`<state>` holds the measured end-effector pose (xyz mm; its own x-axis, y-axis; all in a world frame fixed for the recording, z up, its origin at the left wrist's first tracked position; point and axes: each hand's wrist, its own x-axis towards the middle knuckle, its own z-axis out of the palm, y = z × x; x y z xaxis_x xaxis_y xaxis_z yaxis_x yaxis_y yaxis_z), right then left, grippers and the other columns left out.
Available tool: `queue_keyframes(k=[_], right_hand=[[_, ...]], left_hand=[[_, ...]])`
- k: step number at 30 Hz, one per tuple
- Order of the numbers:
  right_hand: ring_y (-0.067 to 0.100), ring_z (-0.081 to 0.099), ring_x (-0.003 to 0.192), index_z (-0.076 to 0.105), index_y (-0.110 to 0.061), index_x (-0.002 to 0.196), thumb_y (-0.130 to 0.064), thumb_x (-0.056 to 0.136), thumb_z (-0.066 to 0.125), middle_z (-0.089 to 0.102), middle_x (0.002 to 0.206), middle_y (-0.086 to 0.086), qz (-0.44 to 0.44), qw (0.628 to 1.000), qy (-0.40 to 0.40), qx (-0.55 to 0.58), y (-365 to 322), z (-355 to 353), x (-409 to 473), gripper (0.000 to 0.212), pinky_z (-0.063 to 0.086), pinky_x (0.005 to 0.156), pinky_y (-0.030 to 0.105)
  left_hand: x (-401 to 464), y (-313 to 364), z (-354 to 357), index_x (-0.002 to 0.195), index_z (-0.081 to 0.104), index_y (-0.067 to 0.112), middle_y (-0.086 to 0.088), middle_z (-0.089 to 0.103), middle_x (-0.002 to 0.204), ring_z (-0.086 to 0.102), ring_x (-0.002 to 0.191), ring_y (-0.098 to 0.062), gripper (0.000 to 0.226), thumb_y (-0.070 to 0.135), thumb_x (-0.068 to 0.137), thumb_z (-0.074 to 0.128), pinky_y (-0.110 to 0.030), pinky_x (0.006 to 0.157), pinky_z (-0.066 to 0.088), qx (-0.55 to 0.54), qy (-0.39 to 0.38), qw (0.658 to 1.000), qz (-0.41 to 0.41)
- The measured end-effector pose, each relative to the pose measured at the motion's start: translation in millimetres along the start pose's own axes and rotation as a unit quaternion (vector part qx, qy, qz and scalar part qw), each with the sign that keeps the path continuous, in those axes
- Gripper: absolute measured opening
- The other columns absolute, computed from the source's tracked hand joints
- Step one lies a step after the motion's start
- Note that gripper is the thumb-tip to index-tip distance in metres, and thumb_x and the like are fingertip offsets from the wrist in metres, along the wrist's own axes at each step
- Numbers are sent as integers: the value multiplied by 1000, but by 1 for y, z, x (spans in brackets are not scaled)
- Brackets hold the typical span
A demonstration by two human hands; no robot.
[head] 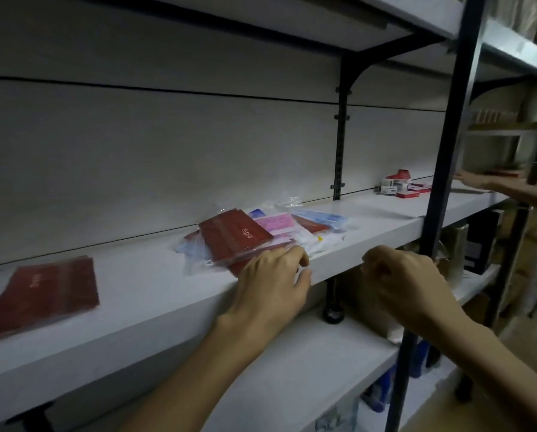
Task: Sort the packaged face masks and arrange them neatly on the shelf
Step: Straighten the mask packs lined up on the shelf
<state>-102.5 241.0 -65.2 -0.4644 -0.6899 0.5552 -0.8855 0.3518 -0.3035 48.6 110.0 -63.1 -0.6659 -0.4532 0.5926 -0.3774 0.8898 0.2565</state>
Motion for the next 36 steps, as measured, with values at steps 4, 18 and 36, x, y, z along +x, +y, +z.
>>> queue_keyframes(k=[4,18,36], right_hand=[[17,64,83,62,-19,114,-26,92,60,70,95,1,-25,999,-17,25,42,6,31,23,56,78,38],[22,62,85,65,-23,105,-29,90,59,64,80,-8,-109,987,-47,110,136,35,146,18,50,74,38],[27,63,95,67,-20,107,-33,89,58,72,90,0,-92,988,-73,98,176,115,274,24,50,78,34]], left_hand=[[26,19,30,102,59,24,6,66,101,59,93,-17,15,32,94,49,-33,79,47,17,9,999,-33],[106,49,91,94,60,23,5,66,92,59,91,-20,11,28,91,51,-32,72,41,79,92,985,-123],[194,5,131,102,59,28,10,67,94,58,96,-15,14,35,92,52,-28,70,40,141,78,971,-177]])
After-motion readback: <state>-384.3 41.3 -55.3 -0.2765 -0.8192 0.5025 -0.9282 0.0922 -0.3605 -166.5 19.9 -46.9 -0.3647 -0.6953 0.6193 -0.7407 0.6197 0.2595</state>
